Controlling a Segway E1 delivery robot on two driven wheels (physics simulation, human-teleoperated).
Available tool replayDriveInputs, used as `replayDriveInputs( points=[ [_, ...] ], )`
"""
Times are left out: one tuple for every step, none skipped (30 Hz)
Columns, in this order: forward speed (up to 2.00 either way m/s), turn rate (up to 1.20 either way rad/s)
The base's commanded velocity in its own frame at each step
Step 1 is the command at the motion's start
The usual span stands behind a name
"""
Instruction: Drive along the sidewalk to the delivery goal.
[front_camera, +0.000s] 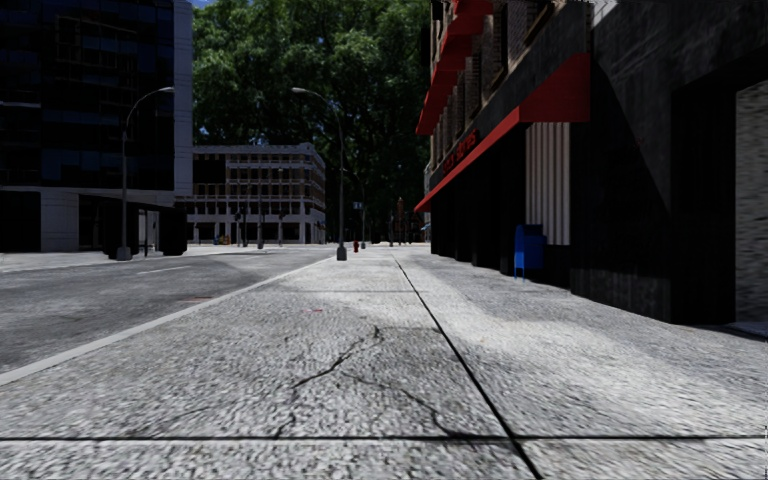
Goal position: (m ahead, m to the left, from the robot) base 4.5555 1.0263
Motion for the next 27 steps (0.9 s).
replayDriveInputs(
  points=[
    [2.0,0.3],
    [2.0,0.31],
    [2.0,0.31],
    [2.0,0.31],
    [2.0,0.31],
    [2.0,0.31],
    [2.0,0.32],
    [2.0,0.34],
    [2.0,0.34],
    [2.0,0.36],
    [2.0,0.38],
    [2.0,0.39],
    [2.0,0.39],
    [2.0,0.39],
    [2.0,0.39],
    [2.0,0.39],
    [2.0,0.41],
    [2.0,0.41],
    [2.0,0.41],
    [2.0,0.42],
    [2.0,0.42],
    [2.0,0.42],
    [2.0,0.42],
    [2.0,0.42],
    [2.0,0.42],
    [2.0,0.43],
    [2.0,0.43]
  ],
)
